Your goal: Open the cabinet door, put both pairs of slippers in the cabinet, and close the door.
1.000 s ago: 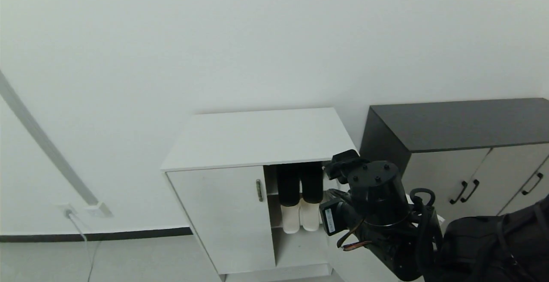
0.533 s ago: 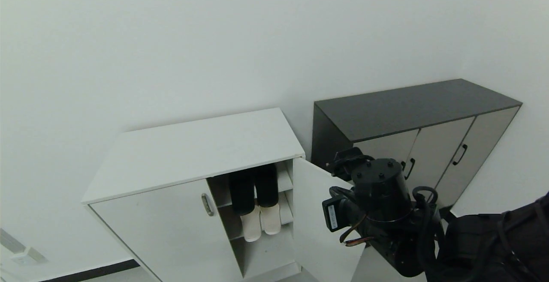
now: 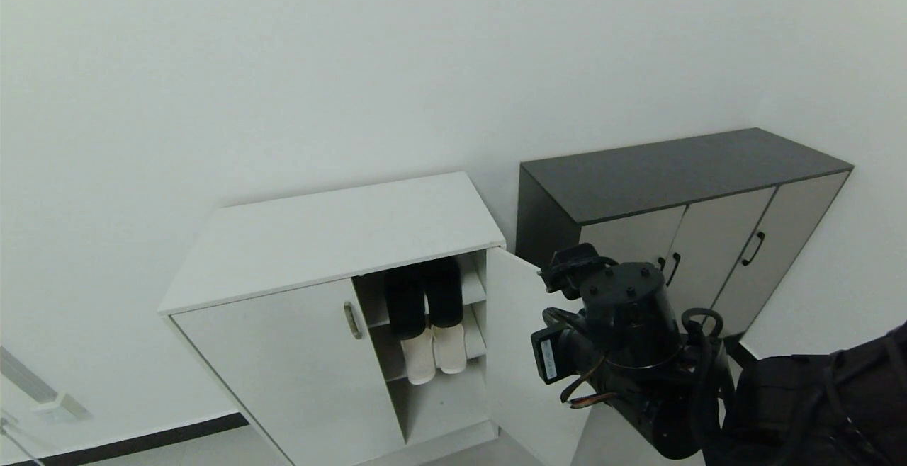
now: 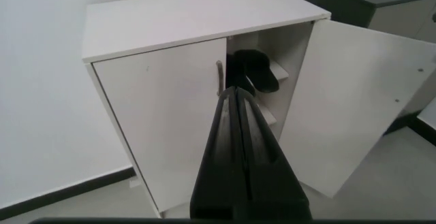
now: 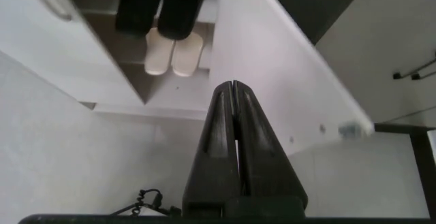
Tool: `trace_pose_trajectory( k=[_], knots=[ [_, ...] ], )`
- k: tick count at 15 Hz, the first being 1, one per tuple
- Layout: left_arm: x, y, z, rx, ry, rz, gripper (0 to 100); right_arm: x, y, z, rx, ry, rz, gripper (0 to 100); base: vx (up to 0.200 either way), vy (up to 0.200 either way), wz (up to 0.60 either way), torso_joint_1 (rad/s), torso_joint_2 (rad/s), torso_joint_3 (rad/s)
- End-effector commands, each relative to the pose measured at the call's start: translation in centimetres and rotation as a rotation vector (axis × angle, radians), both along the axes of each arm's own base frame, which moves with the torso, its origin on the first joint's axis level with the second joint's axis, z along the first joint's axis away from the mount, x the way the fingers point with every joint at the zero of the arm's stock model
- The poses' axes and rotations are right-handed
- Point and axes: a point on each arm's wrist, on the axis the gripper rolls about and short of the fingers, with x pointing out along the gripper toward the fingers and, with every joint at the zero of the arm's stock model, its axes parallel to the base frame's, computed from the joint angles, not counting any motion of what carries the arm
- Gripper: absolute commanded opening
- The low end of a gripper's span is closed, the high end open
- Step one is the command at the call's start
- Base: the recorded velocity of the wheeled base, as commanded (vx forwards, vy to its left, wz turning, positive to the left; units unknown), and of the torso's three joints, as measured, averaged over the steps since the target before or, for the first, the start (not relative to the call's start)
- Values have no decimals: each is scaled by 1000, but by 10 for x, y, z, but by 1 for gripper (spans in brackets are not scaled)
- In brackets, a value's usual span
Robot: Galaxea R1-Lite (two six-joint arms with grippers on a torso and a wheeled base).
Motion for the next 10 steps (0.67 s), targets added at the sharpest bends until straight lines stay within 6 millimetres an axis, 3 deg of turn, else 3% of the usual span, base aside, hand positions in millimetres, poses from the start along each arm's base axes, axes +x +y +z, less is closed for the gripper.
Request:
trace_pose_trajectory(
  k=[1,3,10],
  knots=[
    [0,0,0,1,0,0,0,4,-3,1,4,-3,-14,0,0,0,0,0,0,0],
    [0,0,0,0,0,0,0,14,-11,2,11,-11,-52,0,0,0,0,0,0,0],
    [0,0,0,0,0,-1,0,88,-65,-10,45,20,-187,0,0,0,0,0,0,0]
  ],
)
